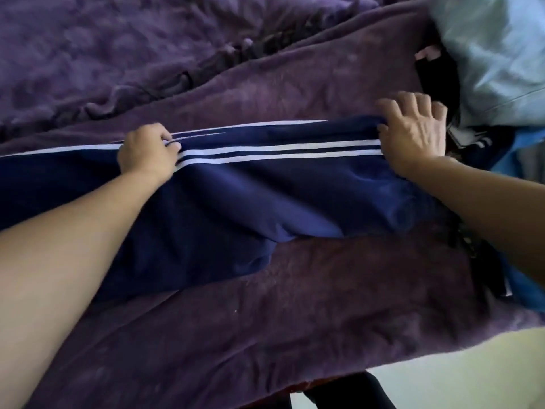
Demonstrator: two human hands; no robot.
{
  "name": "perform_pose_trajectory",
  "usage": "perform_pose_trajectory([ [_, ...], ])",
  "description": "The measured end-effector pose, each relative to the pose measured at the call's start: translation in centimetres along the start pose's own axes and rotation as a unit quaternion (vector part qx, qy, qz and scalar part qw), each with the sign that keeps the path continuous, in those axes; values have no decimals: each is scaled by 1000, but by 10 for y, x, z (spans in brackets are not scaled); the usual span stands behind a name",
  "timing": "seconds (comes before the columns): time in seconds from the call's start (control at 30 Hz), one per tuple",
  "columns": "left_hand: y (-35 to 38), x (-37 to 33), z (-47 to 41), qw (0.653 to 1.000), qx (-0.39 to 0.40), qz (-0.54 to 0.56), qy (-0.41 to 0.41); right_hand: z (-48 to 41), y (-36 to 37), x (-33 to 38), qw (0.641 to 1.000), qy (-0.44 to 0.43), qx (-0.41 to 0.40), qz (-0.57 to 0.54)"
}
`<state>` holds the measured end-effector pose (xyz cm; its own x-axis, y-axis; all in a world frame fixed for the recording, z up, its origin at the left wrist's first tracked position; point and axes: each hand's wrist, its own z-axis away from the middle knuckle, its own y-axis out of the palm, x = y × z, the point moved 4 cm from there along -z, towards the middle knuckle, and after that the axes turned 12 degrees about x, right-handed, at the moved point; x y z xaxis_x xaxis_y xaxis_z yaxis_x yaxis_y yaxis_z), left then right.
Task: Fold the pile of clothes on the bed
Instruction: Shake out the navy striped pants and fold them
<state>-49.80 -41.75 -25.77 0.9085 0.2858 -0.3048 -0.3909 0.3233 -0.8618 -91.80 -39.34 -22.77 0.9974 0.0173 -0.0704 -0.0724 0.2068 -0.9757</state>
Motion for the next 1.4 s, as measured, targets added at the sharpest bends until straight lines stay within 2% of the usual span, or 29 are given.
perform_pose_trajectory([
  [0.07, 28, -3, -6, 997, 37, -63, 10, 10, 9, 25, 996, -82, -40, -2],
  [0.1, 39, -3, -6, 994, 55, -92, 16, 15, 16, 37, 992, -120, -34, 0],
  [0.17, 52, 0, -2, 988, 75, -130, 24, 22, 37, 56, 986, -163, 35, 18],
  [0.23, 52, 7, 5, 986, 69, -145, 41, 21, 55, 58, 982, -144, 116, 24],
  [0.4, 18, 46, 52, 988, 34, -145, 29, 6, 59, 64, 977, -101, 184, 25],
  [0.47, 6, 68, 85, 989, 31, -144, 5, 7, 50, 74, 977, -84, 191, 31],
  [0.53, 0, 93, 120, 987, 36, -155, -21, 12, 34, 90, 983, -82, 162, 9],
  [0.67, 5, 150, 177, 977, 68, -177, -94, 36, 5, 159, 977, -175, 105, -62],
  [0.8, 12, 213, 217, 963, 100, -182, -173, 72, -7, 255, 943, -292, 130, -90],
  [0.9, 25, 264, 241, 951, 152, -195, -188, 93, -3, 324, 924, -329, 174, -87],
  [1.03, 38, 333, 252, 948, 176, -206, -170, 101, 9, 403, 925, -316, 183, -103],
  [1.23, 9, 411, 241, 976, 178, -127, -16, 84, 29, 489, 952, -247, 156, -90],
  [1.33, -38, 443, 236, 989, 124, -71, 32, 74, 21, 502, 969, -179, 113, -125],
  [1.4, -78, 460, 222, 998, 68, -15, 12, 66, 9, 507, 975, -154, 83, -134],
])
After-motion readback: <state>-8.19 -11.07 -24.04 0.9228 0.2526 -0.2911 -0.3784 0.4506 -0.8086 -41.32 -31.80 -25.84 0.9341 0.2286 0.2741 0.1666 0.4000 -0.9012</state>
